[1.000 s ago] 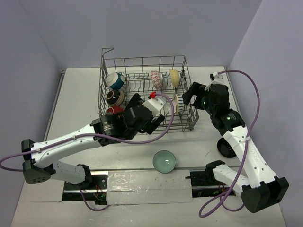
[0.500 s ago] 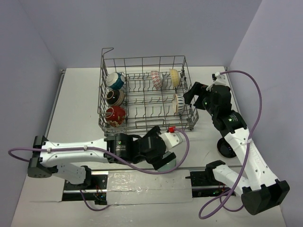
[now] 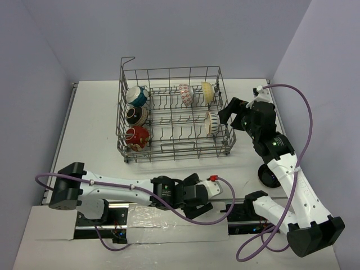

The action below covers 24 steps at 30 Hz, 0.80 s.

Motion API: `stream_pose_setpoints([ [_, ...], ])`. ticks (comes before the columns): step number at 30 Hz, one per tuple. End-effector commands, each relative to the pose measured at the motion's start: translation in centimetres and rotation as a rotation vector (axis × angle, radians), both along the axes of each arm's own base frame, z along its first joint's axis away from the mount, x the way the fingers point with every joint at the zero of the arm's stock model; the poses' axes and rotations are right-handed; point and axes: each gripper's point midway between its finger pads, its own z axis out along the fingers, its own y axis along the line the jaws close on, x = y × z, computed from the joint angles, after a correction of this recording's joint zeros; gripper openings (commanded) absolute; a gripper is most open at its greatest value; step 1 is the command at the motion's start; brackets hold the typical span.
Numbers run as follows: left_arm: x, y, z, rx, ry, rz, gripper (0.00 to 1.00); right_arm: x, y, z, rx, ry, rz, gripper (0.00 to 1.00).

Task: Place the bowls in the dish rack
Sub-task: Pick up the bowl from the corner of the board.

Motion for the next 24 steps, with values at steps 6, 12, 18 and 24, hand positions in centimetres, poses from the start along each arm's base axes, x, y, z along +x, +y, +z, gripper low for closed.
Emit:
stream_pose_setpoints([
  [6,-0.3,-2.3,-2.8,-0.045,0.004,-0.009,0.87,0.2,-0.3,2.1,0.009,-0.064,-0.009,0.95],
  [12,-0.3,-2.4,-4.4,-0.012,0.005,-0.018,0.84,0.3,-0.3,1.7,0.008,-0.053,-0.009,0.95],
  [18,-0.1,-2.2,-5.4,-0.008,0.005,-0.005,0.70,0.3,-0.2,1.6,0.009,-0.051,-0.003,0.95],
  [24,0.9,-1.9,-6.6,0.032,-0.018,0.020,0.57,0.3,0.0,1.3,0.011,-0.044,0.002,0.94],
])
